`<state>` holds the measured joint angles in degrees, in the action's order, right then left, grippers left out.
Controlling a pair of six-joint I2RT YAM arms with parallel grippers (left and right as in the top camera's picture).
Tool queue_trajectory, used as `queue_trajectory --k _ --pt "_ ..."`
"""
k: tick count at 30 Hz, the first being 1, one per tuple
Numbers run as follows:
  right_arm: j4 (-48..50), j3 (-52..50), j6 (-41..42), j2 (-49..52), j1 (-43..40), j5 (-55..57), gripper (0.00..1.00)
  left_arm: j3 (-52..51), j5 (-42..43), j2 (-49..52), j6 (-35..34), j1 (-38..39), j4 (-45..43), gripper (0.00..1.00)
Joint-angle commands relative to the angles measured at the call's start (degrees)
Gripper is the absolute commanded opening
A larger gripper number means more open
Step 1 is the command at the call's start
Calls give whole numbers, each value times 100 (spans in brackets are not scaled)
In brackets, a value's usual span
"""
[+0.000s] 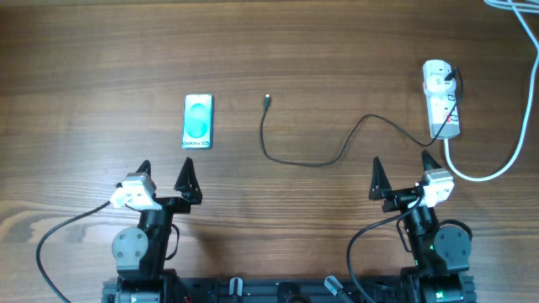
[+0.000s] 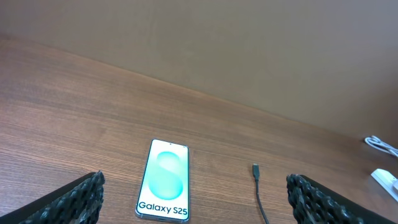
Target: Plug charger to phone and switch on socket
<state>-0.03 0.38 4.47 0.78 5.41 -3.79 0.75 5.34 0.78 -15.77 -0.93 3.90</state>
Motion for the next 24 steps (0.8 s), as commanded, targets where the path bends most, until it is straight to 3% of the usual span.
queue_trajectory --k 1,24 --pt "11 -9 59 -24 -24 20 99 -44 -94 4 50 -44 20 100" --pt "17 -9 11 -24 -24 39 100 -44 -94 4 48 -44 20 100"
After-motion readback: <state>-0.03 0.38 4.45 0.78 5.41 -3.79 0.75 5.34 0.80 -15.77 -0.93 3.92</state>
